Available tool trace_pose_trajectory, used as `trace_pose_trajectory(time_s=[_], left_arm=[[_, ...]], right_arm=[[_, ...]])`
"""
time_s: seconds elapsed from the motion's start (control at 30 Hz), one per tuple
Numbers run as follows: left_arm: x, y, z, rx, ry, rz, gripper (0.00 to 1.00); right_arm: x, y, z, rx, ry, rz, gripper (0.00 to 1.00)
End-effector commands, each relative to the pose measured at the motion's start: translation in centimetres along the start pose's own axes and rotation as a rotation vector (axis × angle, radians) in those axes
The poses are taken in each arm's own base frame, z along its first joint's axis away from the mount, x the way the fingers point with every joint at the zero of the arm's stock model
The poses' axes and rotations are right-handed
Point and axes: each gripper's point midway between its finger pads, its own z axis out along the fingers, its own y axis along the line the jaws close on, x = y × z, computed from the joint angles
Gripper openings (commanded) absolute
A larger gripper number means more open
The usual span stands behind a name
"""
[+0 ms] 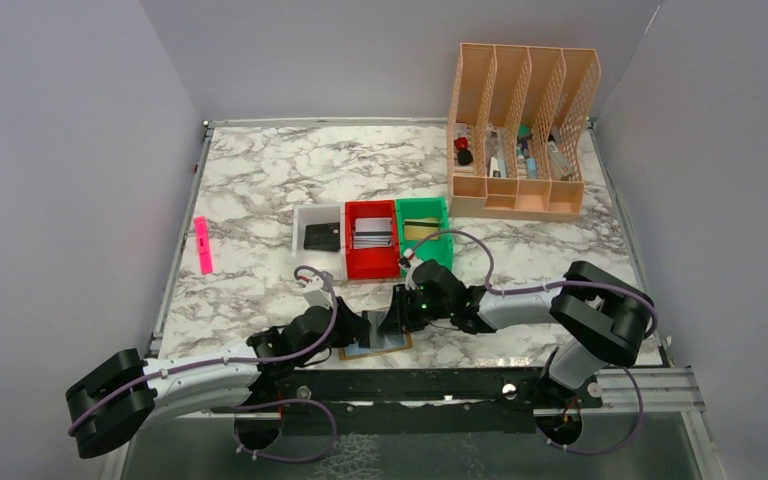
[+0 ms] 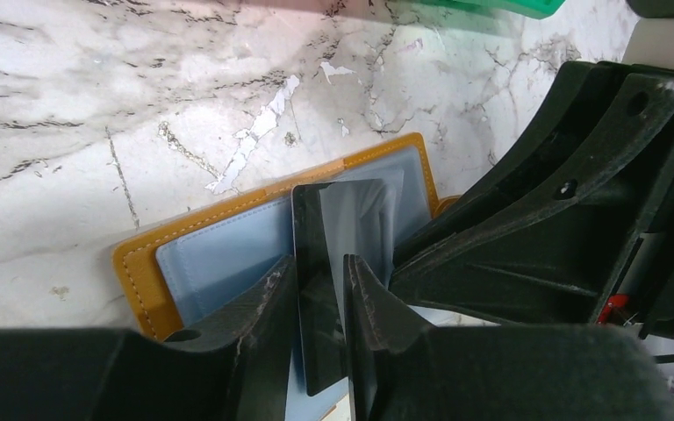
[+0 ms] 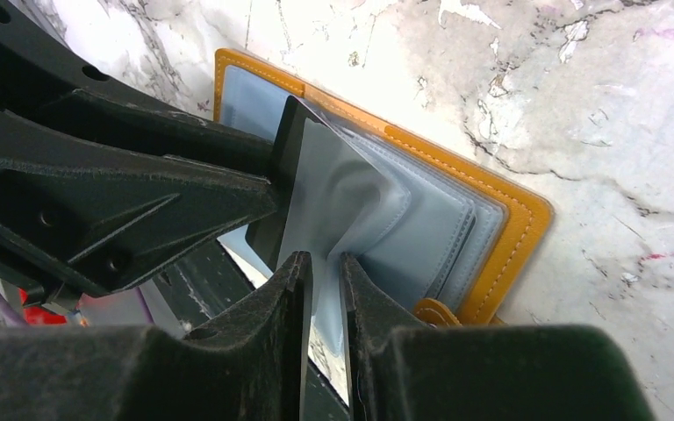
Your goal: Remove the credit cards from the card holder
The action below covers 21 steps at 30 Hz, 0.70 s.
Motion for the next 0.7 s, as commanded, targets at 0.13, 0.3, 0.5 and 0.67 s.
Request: trace_pose_trajectory(time_s=[0.13,0.3,0.5,0.67], left_arm=[[1.8,0.2,-0.3,0.025,0.071,-0.039,0.29],[1.4,0.1,-0.5,0.035,0.051,-0.051,0.20],[0.8,-1.2,-1.0,0.104,0.029,-0.045,0.08],[0.6,-0.3,-1.2,0.054,0.020,-0.036,0.01]], right_arm=[[5.4,-7.2,0.6,0.234,0.136,0.045,0.24],[5.4,-7.5,0.6,0.251,0.130,0.047,0.24],[5.4,-7.7,0.5,0.264,0.129,0.051,0.24],[5.0,-7.8,0.3,0.282,0.117,0.047,0.24]])
